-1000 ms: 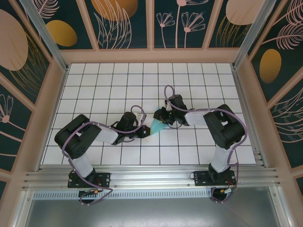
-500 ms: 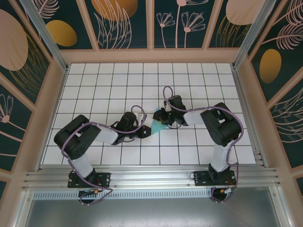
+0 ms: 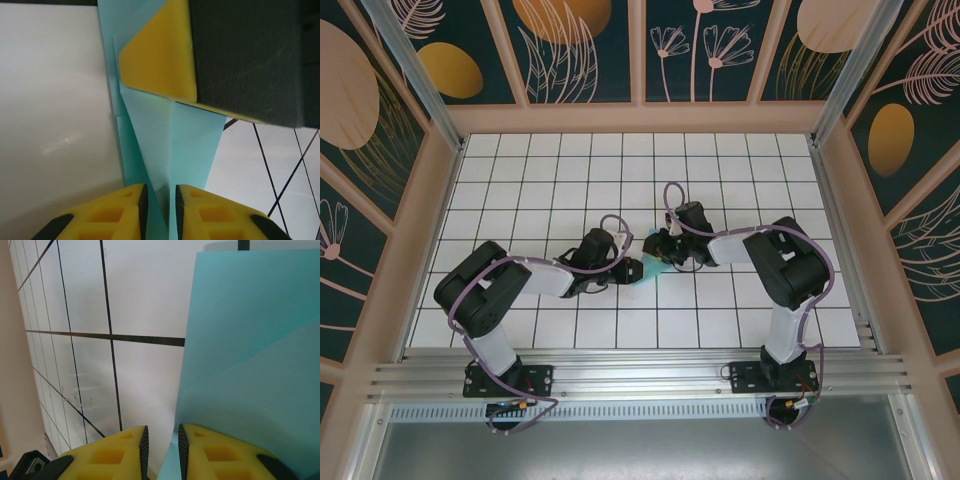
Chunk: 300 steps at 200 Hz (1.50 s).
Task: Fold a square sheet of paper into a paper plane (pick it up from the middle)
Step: Fourth fold the wing at the center of the table.
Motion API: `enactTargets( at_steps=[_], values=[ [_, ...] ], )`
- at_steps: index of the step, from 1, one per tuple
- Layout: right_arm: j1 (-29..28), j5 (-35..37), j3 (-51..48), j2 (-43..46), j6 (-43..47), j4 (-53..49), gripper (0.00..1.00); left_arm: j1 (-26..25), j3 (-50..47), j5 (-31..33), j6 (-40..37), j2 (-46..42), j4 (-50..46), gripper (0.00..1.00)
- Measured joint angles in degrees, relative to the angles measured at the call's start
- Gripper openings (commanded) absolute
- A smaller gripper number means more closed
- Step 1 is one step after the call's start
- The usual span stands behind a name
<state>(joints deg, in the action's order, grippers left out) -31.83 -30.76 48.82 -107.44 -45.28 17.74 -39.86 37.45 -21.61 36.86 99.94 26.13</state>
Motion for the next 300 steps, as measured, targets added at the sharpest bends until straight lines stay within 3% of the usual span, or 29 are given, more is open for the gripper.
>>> enactTargets(
  at_steps=[28, 76, 200, 300],
  values=[
    [0.0, 0.0, 0.0, 0.0, 0.0, 0.0, 0.27, 0.0, 0.7, 0.2, -0.4, 0.3, -0.7, 0.21],
    [0.0, -0.2, -0.1, 0.0, 0.0, 0.1, 0.27, 0.0, 0.8, 0.3, -0.6, 1.6, -1.0, 0.00],
    [1.8, 2.3, -1.0, 7.9, 0.0, -2.5, 0.30, 0.0, -1.2, 2.4, 5.0, 1.6, 2.3, 0.00],
    [1.1, -0.7, 1.1, -0.2, 0.0, -1.7, 0.28, 0.0, -1.2, 2.4, 5.3, 1.7, 2.3, 0.00]
  ],
)
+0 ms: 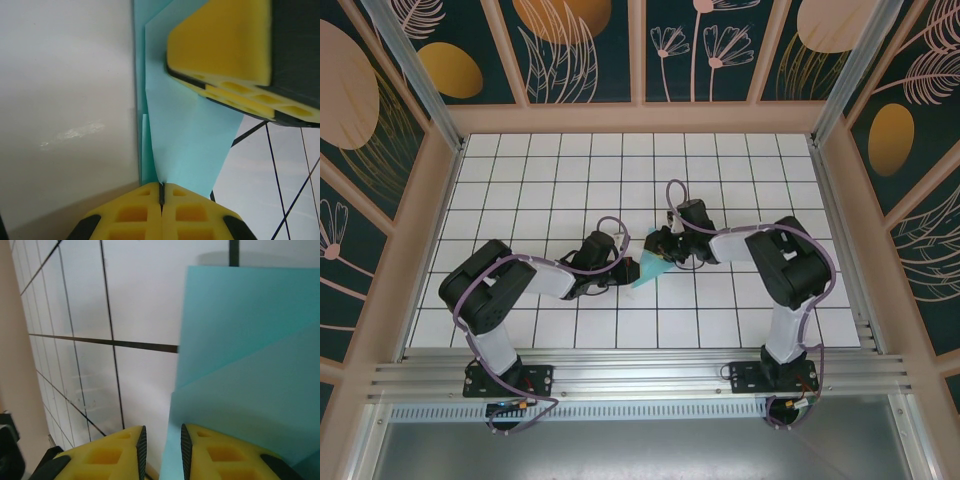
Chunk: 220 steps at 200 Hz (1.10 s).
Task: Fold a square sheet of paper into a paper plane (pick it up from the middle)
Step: Fourth fold the wing at the center of the table.
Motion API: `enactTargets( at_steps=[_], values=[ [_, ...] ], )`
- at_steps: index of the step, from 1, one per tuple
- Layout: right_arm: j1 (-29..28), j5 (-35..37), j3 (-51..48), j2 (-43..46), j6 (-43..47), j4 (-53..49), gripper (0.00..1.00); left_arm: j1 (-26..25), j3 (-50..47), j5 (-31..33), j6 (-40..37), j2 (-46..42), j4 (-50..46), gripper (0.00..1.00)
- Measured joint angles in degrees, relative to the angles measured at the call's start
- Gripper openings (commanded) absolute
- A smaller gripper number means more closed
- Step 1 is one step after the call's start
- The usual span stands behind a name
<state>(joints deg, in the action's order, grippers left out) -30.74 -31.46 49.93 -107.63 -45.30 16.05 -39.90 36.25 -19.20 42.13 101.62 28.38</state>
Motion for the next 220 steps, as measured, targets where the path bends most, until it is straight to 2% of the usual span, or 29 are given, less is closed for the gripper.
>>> enactTargets(
  at_steps=[45, 75, 85, 110, 131, 160, 175, 220],
  values=[
    [-0.1, 0.5, 0.9, -0.9, 0.0, -1.2, 0.25, 0.0, 0.0, 0.0, 0.0, 0.0, 0.0, 0.00],
    [-0.1, 1.2, 0.9, -0.9, 0.1, -1.5, 0.23, 0.0, 0.1, -0.2, 0.0, -0.2, -0.4, 0.15],
    [-0.1, 1.4, 0.9, -0.9, 0.2, -1.7, 0.22, 0.0, 0.2, -0.2, -0.1, -0.7, -1.2, 0.23],
    [-0.5, 2.2, 0.9, -0.8, 1.1, -2.1, 0.20, -0.1, 0.3, 0.0, 0.0, -4.0, -5.4, 0.26],
    [-0.8, 3.0, 0.9, -0.6, 1.8, -2.4, 0.18, -0.1, 0.3, 0.6, 0.0, -7.7, -8.6, 0.26],
    [-0.9, 3.5, 0.7, -0.5, 2.7, -2.5, 0.18, -0.1, 0.8, 0.2, 1.1, -10.7, -10.2, 0.19],
    [-1.1, 3.9, 0.4, -0.3, 3.1, -2.1, 0.18, -0.1, 1.6, -1.1, 2.7, -10.6, -9.9, 0.17],
    [-1.2, 4.4, -0.2, -0.1, 3.1, -1.0, 0.18, 0.0, 3.6, -7.0, 9.2, -5.4, -3.0, 0.17]
  ],
)
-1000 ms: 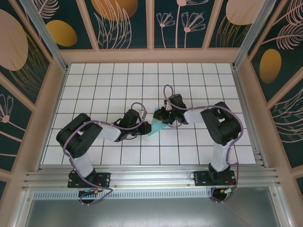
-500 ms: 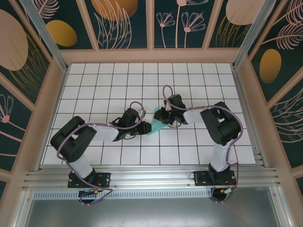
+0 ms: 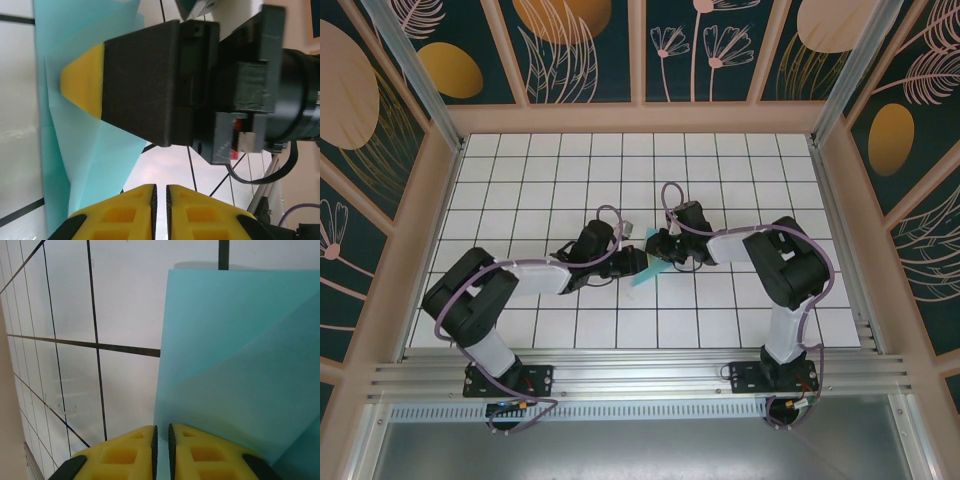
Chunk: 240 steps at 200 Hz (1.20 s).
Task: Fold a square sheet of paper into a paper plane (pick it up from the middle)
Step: Fourth fold the wing at the center of the table.
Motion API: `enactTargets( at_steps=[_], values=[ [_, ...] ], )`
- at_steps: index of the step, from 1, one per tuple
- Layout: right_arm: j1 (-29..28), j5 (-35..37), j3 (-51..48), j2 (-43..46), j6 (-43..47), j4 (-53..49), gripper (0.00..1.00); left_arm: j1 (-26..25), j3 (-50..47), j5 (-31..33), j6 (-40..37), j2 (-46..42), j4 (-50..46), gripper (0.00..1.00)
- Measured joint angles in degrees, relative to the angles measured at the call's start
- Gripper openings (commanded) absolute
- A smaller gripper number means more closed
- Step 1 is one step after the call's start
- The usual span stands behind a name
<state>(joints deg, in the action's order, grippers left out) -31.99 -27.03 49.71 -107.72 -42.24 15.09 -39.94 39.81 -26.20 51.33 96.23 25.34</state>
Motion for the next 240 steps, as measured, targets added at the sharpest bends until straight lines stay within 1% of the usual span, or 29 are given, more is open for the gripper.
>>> enactTargets(
  at_steps=[28, 49, 121, 156, 199, 240],
  values=[
    [0.0, 0.0, -0.3, 0.0, 0.0, 0.6, 0.18, 0.1, 0.1, -1.7, 3.4, 4.3, 3.0, 0.18],
    [0.0, 0.0, -0.4, 0.0, 0.0, 0.7, 0.18, 0.3, 0.1, -2.6, 4.8, 5.9, 4.7, 0.19],
    [0.0, 0.0, -0.6, 0.0, 0.0, 1.1, 0.18, 1.0, -0.6, -3.4, 6.8, 6.0, 7.8, 0.23],
    [0.0, 0.0, -0.7, 0.0, 0.0, 1.4, 0.18, 1.1, -0.8, -3.1, 6.7, 5.2, 6.9, 0.28],
    [0.0, -0.1, -0.7, 0.0, 0.0, 1.5, 0.18, 1.1, -0.8, -1.7, 6.6, 4.9, 4.7, 0.27],
    [0.0, 0.0, -0.8, 0.0, 0.0, 1.5, 0.18, 1.1, -1.7, -2.8, 7.1, 5.8, 5.8, 0.26]
  ],
)
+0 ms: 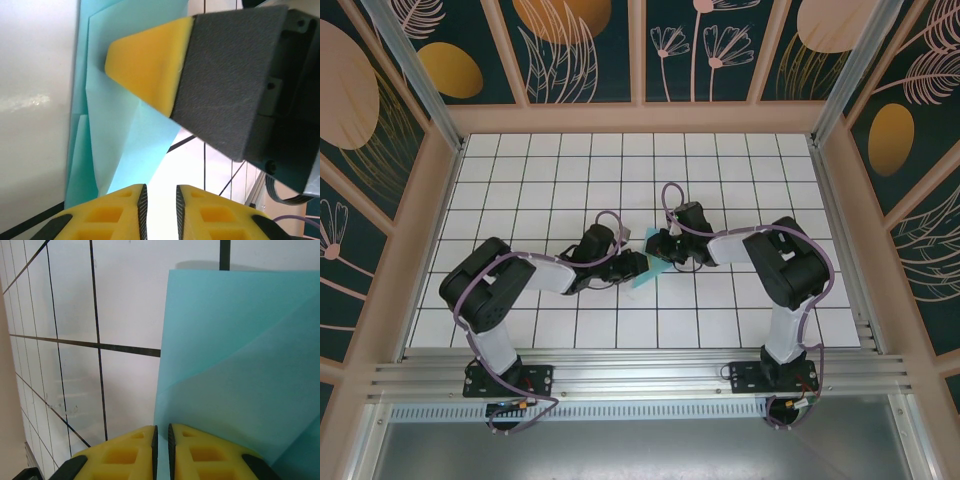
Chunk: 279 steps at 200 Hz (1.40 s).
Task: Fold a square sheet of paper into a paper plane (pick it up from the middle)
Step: Fourth fold the wing at the center of the table.
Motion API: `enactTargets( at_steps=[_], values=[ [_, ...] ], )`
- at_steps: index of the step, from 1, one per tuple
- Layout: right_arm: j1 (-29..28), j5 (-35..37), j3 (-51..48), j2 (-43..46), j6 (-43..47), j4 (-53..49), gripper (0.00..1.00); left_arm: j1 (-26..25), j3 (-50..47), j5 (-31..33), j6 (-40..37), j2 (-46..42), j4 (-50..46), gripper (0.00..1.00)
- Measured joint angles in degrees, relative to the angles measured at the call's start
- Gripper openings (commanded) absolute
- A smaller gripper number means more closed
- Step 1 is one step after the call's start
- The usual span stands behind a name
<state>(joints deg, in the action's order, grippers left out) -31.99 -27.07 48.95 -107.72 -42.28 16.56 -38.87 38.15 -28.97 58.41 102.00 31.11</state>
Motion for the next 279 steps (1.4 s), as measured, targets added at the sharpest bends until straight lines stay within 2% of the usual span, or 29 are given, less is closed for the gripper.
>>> enactTargets(
  at_steps=[69, 135, 170, 200, 279],
  values=[
    [0.0, 0.0, -0.1, 0.0, 0.0, 0.0, 0.18, 0.5, -4.0, -3.5, 1.1, 1.5, 4.9, 0.26],
    [-0.1, 0.2, 0.0, 0.0, 0.0, 0.0, 0.18, 0.6, -4.3, -5.7, -0.6, 0.9, 3.0, 0.25],
    [-0.3, 0.6, 0.0, 0.0, 0.0, 0.0, 0.18, 0.6, -7.8, -3.4, -1.0, -9.7, -3.1, 0.28],
    [-0.4, 0.8, 0.0, 0.1, 0.0, 0.0, 0.18, 1.4, -5.9, -0.6, -1.1, -16.8, -5.2, 0.30],
    [-0.5, 1.1, 0.0, 0.1, 0.0, 0.0, 0.18, 2.4, 2.5, -3.7, 3.0, -2.3, -2.6, 0.31]
  ],
)
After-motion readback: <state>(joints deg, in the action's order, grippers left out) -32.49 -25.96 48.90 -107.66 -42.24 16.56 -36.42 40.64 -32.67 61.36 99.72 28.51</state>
